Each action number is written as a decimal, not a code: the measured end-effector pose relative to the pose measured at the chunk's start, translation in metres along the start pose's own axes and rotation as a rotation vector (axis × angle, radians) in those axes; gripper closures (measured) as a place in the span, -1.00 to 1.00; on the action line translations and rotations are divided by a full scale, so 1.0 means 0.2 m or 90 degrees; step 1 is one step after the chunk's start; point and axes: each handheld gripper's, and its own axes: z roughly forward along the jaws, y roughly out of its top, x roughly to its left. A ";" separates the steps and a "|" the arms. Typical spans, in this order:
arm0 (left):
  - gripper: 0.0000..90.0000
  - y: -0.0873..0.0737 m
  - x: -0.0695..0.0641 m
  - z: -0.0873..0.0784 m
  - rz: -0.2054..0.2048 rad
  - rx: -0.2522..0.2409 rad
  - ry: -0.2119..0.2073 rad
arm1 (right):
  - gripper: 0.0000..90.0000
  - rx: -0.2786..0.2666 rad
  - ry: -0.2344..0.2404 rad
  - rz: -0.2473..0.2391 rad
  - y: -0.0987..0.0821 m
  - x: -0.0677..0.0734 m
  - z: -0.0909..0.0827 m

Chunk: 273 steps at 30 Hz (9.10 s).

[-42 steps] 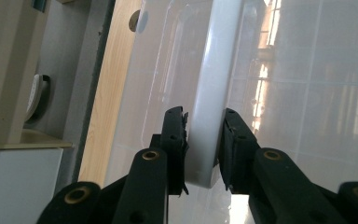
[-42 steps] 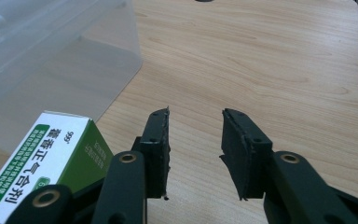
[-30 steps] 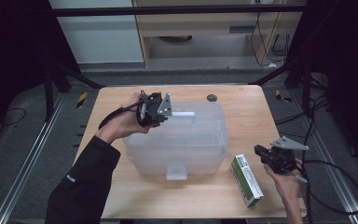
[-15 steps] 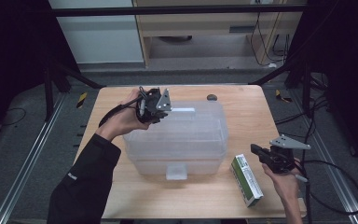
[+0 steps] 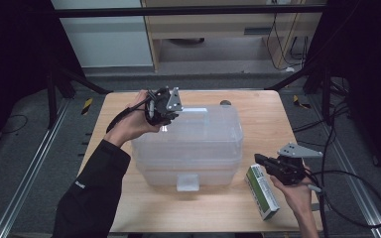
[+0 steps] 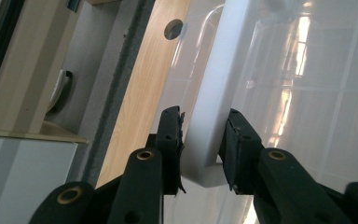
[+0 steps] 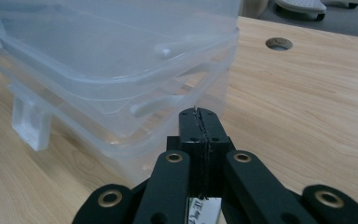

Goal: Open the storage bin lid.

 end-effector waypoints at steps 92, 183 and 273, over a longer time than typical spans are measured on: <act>0.98 -1.05 -0.52 -0.14 -0.606 -0.190 0.208 | 1.00 -0.006 0.025 -0.024 0.07 0.11 0.17; 0.19 -0.81 -0.45 -0.03 -0.510 -0.251 0.161 | 0.99 -0.041 0.043 -0.025 0.23 0.09 0.18; 0.74 -0.57 0.15 0.05 -0.583 -0.237 0.250 | 0.72 0.103 0.010 0.004 0.07 0.07 0.28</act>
